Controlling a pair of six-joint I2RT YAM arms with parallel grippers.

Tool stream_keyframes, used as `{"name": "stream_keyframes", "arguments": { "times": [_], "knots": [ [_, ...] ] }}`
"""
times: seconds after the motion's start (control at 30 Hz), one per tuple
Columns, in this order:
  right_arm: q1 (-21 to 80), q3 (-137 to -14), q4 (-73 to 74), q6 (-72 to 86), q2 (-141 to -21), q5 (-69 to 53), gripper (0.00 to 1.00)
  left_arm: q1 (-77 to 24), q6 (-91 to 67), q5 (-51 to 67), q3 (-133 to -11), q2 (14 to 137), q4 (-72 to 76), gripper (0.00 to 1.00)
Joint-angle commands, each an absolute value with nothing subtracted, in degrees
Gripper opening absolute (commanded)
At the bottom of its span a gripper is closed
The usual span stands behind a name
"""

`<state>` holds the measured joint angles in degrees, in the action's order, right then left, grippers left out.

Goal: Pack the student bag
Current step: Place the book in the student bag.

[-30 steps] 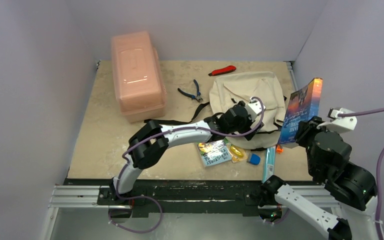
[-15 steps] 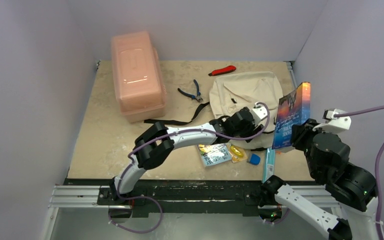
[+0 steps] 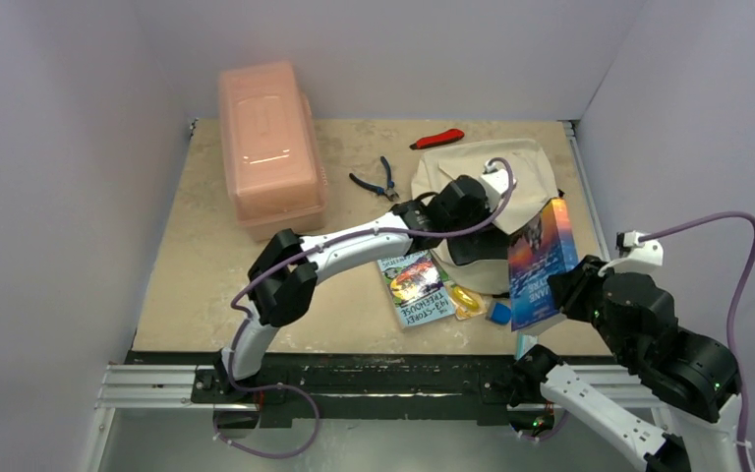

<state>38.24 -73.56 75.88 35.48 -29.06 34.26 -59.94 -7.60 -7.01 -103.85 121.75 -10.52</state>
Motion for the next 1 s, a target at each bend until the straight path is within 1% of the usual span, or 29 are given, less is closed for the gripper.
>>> {"name": "stream_keyframes", "arguments": {
  "times": [0.0, 0.1, 0.23, 0.3, 0.33, 0.37, 0.43, 0.57, 0.67, 0.77, 0.83, 0.97],
  "knots": [
    [38.5, -70.2, 67.4, 43.3, -26.5, 23.8, 0.0, -57.4, -12.2, -2.6, -110.8, 116.1, -13.9, 0.0],
    [38.4, -64.8, 62.7, 47.1, -24.9, 16.9, 0.0, -56.0, -14.0, 1.3, -111.7, 115.0, -13.9, 0.0],
    [38.4, -53.4, 49.5, 49.7, -21.9, 8.1, 0.0, -55.0, -14.2, 6.5, -111.5, 113.4, -13.8, 0.0],
    [38.5, -50.0, 43.4, 49.7, -21.6, 8.9, 0.0, -55.0, -13.5, 8.2, -111.1, 112.9, -13.8, 0.0],
    [38.4, -48.8, 41.2, 51.7, -21.6, 10.7, 0.0, -55.0, -13.4, 8.5, -110.7, 112.6, -13.9, 0.0],
    [38.4, -48.3, 39.9, 58.0, -22.1, 12.9, 0.0, -55.0, -13.4, 8.7, -110.3, 112.4, -13.9, 0.0],
    [38.5, -48.0, 38.9, 59.9, -24.1, 17.3, 0.0, -54.9, -13.5, 8.9, -109.7, 112.0, -14.0, 0.0],
    [38.1, -45.7, 33.8, 60.8, -28.9, 15.5, 0.0, -54.8, -13.3, 9.4, -109.1, 111.7, -13.9, 0.0],
    [36.3, -44.3, 32.5, 61.4, -28.2, 17.3, 0.0, -54.8, -12.5, 9.2, -109.0, 111.2, -13.7, 0.0],
    [32.0, -41.9, 30.4, 60.4, -28.2, 15.5, 0.0, -54.8, -11.3, 7.4, -108.3, 110.7, -14.0, 0.0],
    [26.5, -39.5, 25.5, 59.4, -30.3, 7.7, 0.0, -54.8, -10.9, 6.1, -107.4, 110.0, -13.2, 0.0],
    [11.4, -33.3, 15.5, 58.6, -30.6, -9.2, 0.0, -54.8, -10.6, 5.5, -105.7, 108.8, -11.2, 0.0]
  ]
}}
